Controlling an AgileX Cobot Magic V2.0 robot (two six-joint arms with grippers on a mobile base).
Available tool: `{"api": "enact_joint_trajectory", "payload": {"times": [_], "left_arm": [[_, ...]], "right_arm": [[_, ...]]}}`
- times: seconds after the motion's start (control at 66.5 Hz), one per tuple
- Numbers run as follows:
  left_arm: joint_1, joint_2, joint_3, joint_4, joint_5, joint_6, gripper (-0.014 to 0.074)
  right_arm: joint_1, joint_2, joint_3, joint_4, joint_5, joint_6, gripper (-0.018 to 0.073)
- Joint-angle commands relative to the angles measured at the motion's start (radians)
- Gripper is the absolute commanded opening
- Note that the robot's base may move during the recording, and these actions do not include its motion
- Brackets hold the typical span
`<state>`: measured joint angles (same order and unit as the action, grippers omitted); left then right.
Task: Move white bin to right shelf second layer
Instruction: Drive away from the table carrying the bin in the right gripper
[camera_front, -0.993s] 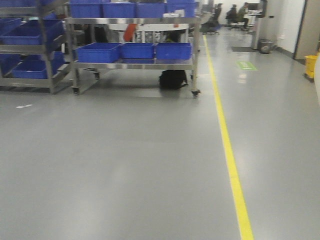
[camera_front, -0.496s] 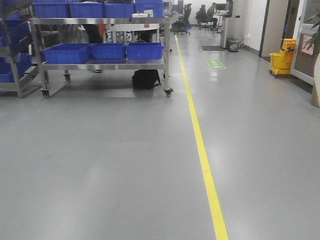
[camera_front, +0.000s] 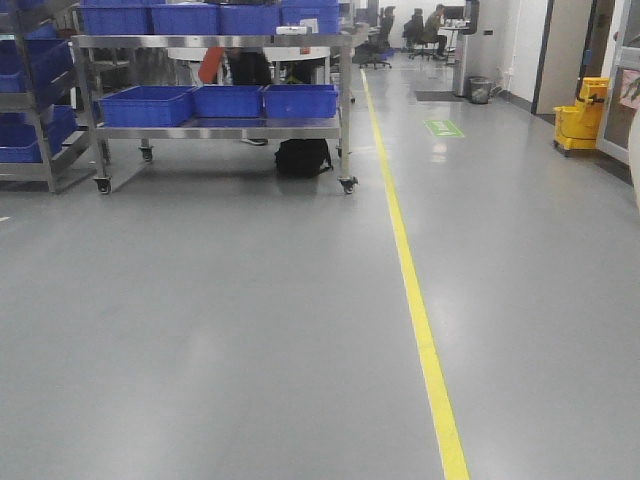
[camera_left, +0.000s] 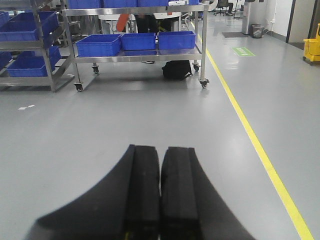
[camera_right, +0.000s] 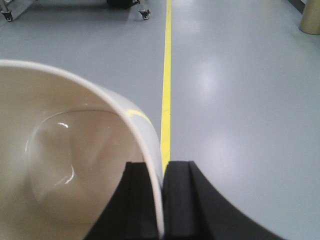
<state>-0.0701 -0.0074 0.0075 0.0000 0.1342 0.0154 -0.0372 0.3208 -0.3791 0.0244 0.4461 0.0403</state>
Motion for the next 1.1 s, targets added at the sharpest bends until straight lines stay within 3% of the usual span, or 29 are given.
{"api": "enact_joint_trajectory", "payload": {"times": [0.0, 1.083], "left_arm": [[-0.007, -0.016, 0.037, 0.000, -0.086, -0.003, 0.0085], [-0.007, -0.016, 0.037, 0.000, -0.086, -0.003, 0.0085]], "right_arm": [[-0.002, 0.005, -0.031, -0.002, -0.098, 0.005, 0.0048], [-0.002, 0.005, -0.031, -0.002, -0.098, 0.005, 0.0048]]}}
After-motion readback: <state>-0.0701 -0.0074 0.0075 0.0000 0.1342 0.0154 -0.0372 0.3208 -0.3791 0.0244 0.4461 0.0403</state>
